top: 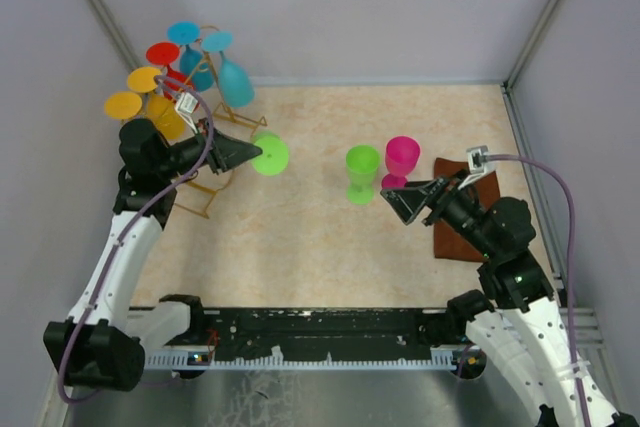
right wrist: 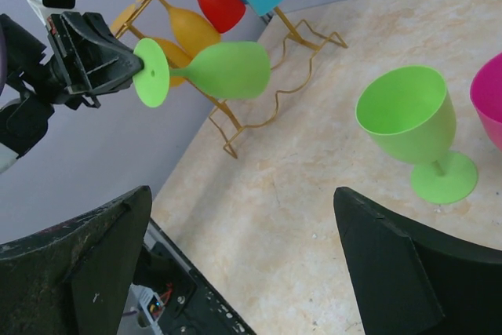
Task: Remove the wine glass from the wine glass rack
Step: Place the wine glass at the center of the board.
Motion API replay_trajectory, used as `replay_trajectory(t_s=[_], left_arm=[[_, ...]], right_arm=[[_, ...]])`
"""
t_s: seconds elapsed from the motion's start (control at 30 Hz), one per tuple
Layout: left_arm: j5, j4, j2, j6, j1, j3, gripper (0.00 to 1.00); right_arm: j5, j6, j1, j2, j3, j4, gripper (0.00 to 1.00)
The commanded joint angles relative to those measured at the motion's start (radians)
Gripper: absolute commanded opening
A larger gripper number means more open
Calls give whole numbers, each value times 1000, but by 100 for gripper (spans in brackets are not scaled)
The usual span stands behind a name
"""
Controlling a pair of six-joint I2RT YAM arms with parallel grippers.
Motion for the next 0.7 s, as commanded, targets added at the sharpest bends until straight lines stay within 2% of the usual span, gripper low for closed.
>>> replay_trajectory(t_s=[0.0,0.1,0.2,0.4,0.67], left_arm=[[-9,52,-69,30,-16,-29,0],[12,58,-80,20,-61,-54,0],[-27,67,-113,11,-139,-105,0],[-114,191,-173,-98,-283,-220,0],[-193,252,-154,-139,-440,-248,0]], right_arm=[[-51,21,-1,9,3,82,99],[-100,47,-1,23,-11,129,99],[-175,96,-1,73,-18,191,99],[-343,173,12,198,-2,290,89],[-280,64,222,313,72,246,82]])
